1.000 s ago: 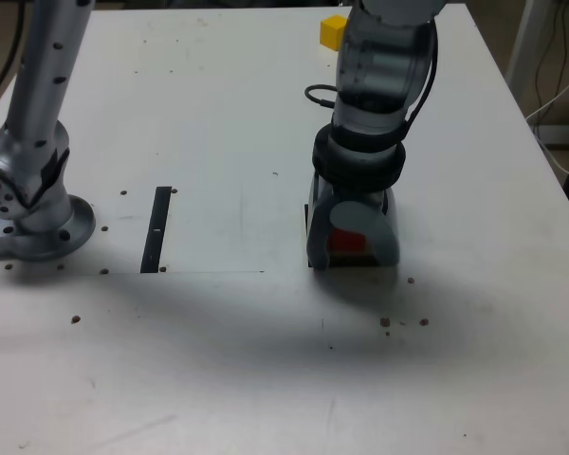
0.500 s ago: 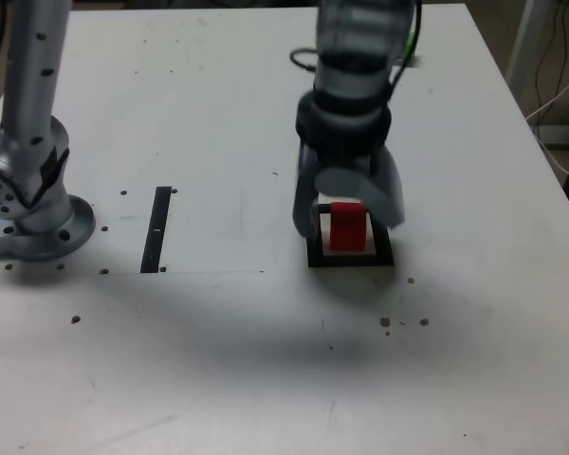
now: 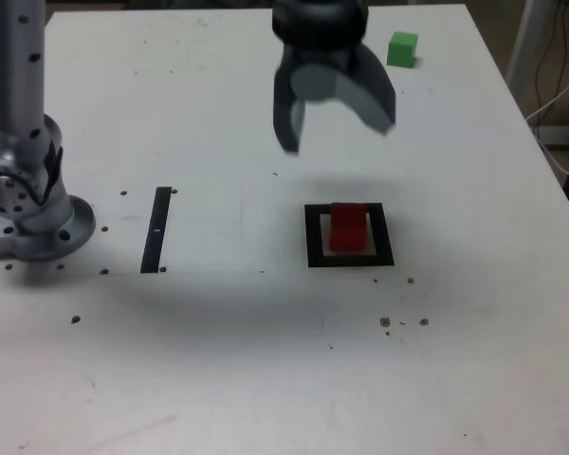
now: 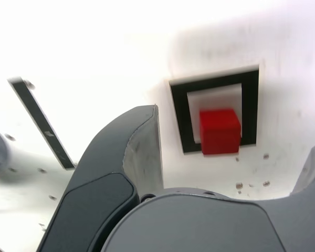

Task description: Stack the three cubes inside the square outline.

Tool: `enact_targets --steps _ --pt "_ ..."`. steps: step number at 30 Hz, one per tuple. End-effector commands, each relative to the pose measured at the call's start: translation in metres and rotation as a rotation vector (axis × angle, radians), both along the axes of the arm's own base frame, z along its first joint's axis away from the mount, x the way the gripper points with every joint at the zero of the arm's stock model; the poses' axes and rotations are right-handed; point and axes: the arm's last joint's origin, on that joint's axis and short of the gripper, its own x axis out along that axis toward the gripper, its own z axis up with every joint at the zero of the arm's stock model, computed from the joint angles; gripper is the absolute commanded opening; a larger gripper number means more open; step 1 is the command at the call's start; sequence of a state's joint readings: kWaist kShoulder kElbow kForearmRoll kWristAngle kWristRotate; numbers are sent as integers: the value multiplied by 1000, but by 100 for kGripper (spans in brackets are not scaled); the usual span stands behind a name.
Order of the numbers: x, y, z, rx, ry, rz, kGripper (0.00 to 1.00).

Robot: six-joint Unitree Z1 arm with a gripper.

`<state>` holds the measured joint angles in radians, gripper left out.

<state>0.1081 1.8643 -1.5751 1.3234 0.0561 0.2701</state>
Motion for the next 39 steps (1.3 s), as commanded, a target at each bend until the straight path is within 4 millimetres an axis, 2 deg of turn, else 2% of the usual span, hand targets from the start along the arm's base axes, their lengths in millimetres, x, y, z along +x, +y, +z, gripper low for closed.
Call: enact_targets --steps 1,10,15,18,21,24,30,34,39 --pt "0 21 5 18 10 -4 99" --pt "4 101 33 94 -14 -65 99" --pt "1 141 54 132 -39 -113 99" --pt "-1 164 59 139 -43 -134 99" --pt "-1 190 55 131 -22 -151 99" --pt "-1 217 41 124 19 -164 99" --pt "-5 260 20 153 99 -160 100" --pt "-8 281 14 189 130 -144 100" --pt "-1 297 7 244 160 -162 100"
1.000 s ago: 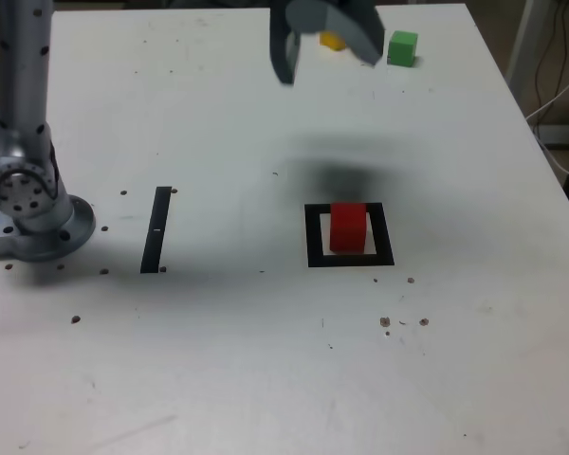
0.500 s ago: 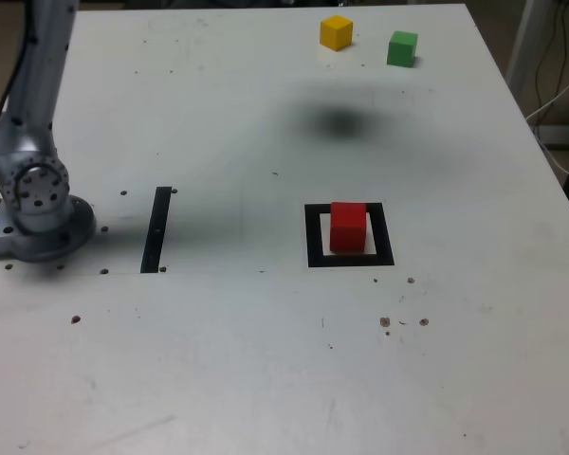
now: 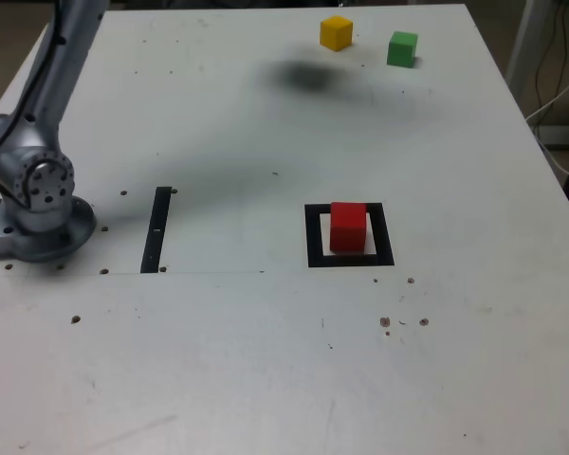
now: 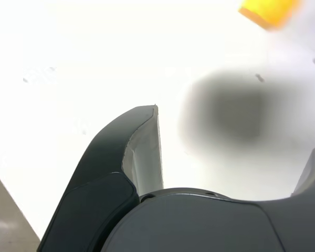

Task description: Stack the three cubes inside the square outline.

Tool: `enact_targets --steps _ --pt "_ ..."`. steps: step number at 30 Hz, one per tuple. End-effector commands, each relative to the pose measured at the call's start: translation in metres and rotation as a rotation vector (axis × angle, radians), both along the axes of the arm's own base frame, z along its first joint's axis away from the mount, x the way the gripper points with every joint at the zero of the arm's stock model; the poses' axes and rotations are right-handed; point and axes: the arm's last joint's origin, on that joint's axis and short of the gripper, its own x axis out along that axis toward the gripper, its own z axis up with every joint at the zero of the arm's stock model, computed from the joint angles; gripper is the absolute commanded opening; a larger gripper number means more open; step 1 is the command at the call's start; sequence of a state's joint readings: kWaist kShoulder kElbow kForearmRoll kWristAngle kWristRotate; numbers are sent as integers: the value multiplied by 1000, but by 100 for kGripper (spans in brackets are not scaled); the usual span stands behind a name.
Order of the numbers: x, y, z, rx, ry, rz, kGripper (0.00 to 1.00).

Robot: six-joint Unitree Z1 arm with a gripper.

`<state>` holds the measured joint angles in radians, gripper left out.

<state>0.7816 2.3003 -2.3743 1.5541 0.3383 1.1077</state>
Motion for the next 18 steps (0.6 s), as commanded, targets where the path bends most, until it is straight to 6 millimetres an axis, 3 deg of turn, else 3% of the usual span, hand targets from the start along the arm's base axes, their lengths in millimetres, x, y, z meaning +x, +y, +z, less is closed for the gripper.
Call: enact_targets --steps 1,18 --pt "7 3 -4 17 8 -22 100" --pt "39 38 -47 19 -12 -85 98"
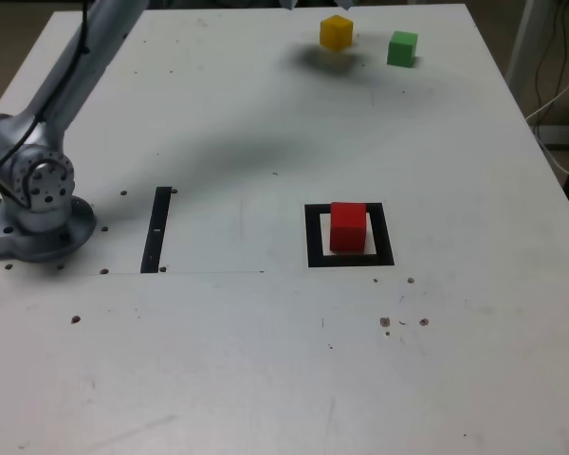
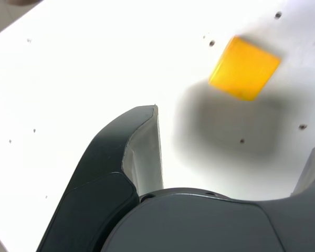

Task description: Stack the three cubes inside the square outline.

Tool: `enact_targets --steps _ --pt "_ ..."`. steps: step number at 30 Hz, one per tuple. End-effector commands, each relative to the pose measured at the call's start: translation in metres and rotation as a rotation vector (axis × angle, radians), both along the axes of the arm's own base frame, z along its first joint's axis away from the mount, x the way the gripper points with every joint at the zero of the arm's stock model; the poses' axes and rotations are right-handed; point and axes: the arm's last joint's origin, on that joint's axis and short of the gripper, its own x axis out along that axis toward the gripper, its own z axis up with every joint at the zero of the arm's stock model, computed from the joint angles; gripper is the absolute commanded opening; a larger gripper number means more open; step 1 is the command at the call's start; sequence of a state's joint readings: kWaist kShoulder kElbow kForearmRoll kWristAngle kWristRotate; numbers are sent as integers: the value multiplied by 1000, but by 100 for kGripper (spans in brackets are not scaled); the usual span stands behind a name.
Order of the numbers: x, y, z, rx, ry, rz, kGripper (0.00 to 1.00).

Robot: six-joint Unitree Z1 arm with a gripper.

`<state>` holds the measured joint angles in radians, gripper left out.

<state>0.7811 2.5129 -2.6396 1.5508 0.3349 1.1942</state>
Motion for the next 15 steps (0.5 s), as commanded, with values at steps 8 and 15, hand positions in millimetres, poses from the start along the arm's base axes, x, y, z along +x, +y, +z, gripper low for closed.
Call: enact_targets --steps 8,15 --pt "17 1 -16 -3 4 -35 97" --pt "30 2 -33 0 14 -52 97"
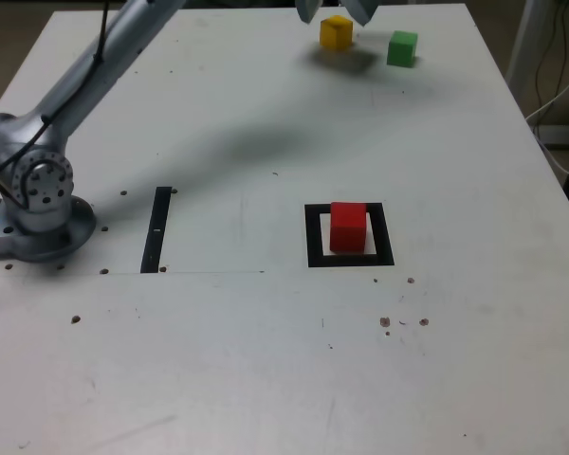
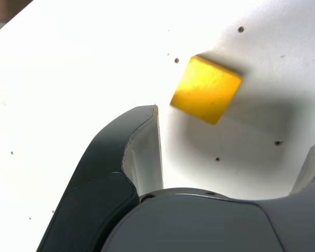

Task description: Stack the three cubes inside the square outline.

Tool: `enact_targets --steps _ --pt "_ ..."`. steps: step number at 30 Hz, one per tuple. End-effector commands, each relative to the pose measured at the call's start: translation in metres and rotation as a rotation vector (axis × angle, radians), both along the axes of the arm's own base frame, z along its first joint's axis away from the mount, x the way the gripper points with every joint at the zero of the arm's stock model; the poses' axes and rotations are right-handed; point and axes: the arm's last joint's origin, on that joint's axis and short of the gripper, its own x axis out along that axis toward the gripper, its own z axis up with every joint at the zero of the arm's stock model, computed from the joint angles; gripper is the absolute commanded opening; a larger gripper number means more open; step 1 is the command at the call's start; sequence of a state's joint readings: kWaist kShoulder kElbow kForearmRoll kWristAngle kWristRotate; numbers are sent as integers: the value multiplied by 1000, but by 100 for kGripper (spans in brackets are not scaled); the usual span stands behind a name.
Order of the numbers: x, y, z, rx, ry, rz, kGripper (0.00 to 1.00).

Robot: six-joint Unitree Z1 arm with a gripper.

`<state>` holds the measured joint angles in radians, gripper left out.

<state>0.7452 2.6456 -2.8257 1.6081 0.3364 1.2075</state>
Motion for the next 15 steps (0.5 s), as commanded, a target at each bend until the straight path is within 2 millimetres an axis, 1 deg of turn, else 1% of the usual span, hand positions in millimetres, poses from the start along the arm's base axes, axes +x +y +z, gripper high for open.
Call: enact_targets --steps 1,3,5,10,15 --pt "3 3 -9 2 13 -4 97" --pt "3 6 -16 2 28 -2 97" --pt "1 9 -19 4 38 1 97" --pt "-5 14 -14 30 49 12 97" --pt "-5 16 -13 52 51 15 97"
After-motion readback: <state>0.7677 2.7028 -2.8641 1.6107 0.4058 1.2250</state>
